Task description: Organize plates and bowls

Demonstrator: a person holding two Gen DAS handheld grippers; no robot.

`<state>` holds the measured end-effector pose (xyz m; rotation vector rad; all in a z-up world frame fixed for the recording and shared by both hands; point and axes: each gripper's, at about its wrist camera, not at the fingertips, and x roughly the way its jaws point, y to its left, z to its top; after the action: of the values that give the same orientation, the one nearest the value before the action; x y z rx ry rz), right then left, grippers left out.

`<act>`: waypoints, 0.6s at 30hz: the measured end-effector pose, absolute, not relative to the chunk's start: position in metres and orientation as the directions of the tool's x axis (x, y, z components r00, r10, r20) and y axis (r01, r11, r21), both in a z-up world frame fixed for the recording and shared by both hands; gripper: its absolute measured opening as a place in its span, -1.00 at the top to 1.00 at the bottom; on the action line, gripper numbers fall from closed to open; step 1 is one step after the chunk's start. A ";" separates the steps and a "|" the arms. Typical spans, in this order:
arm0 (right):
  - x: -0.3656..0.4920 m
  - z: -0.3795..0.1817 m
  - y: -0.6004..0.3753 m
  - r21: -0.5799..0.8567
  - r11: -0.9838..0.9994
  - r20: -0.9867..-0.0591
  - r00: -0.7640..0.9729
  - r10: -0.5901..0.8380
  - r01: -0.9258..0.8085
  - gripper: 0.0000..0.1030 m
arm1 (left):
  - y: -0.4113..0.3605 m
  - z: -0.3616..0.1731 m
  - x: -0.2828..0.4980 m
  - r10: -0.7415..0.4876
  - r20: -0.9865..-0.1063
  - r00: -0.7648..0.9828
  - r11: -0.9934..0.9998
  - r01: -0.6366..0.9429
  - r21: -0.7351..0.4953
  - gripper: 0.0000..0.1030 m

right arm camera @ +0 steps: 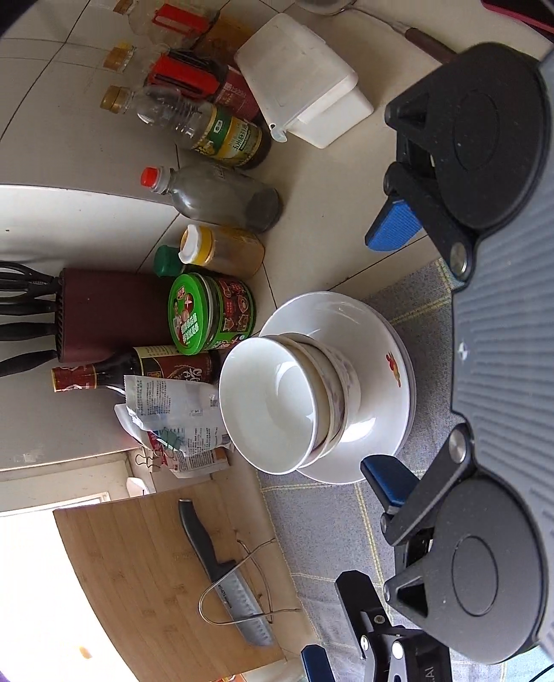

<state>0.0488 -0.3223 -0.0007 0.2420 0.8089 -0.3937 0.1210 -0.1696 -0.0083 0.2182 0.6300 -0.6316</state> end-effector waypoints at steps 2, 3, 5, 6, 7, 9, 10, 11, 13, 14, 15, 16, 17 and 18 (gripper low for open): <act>0.047 0.000 -0.320 0.066 0.900 -0.739 0.627 -0.247 0.432 -1.00 | -0.168 -0.007 0.119 -0.478 -0.606 0.636 0.795 0.607 0.010 -0.99; 0.046 0.000 -0.319 0.066 0.899 -0.738 0.627 -0.249 0.434 -1.00 | -0.168 -0.006 0.119 -0.476 -0.604 0.640 0.796 0.605 0.014 -0.99; 0.045 0.000 -0.317 0.069 0.897 -0.737 0.629 -0.249 0.436 -1.00 | -0.167 -0.006 0.118 -0.466 -0.601 0.649 0.801 0.598 0.024 -0.99; 0.044 0.000 -0.316 0.070 0.897 -0.736 0.629 -0.249 0.436 -1.00 | -0.166 -0.006 0.117 -0.463 -0.599 0.653 0.802 0.596 0.030 -0.99; 0.044 0.001 -0.315 0.069 0.897 -0.736 0.630 -0.250 0.437 -1.00 | -0.166 -0.005 0.117 -0.463 -0.599 0.654 0.801 0.597 0.033 -0.99; 0.044 0.001 -0.315 0.068 0.897 -0.733 0.632 -0.252 0.437 -1.00 | -0.165 -0.005 0.116 -0.464 -0.599 0.652 0.800 0.599 0.031 -0.99; 0.044 0.001 -0.314 0.068 0.897 -0.732 0.633 -0.253 0.438 -1.00 | -0.165 -0.005 0.116 -0.466 -0.600 0.650 0.799 0.601 0.030 -0.99; 0.044 0.001 -0.314 0.068 0.896 -0.731 0.633 -0.254 0.439 -1.00 | -0.165 -0.005 0.116 -0.465 -0.601 0.650 0.799 0.600 0.031 -0.99; 0.044 0.002 -0.313 0.068 0.897 -0.730 0.634 -0.254 0.437 -1.00 | -0.165 -0.005 0.116 -0.463 -0.603 0.649 0.800 0.599 0.029 -0.99; 0.045 0.002 -0.312 0.065 0.897 -0.729 0.635 -0.256 0.437 -1.00 | -0.165 -0.005 0.116 -0.464 -0.605 0.647 0.800 0.599 0.027 -0.99; 0.045 0.003 -0.312 0.063 0.897 -0.728 0.635 -0.258 0.437 -1.00 | -0.165 -0.006 0.116 -0.463 -0.606 0.647 0.801 0.598 0.026 -0.99; 0.046 0.003 -0.312 0.062 0.898 -0.728 0.636 -0.257 0.435 -1.00 | -0.165 -0.006 0.116 -0.460 -0.607 0.648 0.802 0.597 0.029 -0.99; 0.046 0.003 -0.311 0.062 0.899 -0.727 0.637 -0.257 0.434 -1.00 | -0.165 -0.006 0.116 -0.459 -0.607 0.649 0.803 0.595 0.030 -0.99; 0.047 0.004 -0.311 0.061 0.900 -0.726 0.638 -0.257 0.433 -1.00 | -0.165 -0.006 0.116 -0.458 -0.607 0.650 0.804 0.594 0.029 -0.99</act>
<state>0.0465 -0.3112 0.0040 0.2388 0.7869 -0.3980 0.1160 -0.1647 -0.0057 0.2346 0.6205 -0.6037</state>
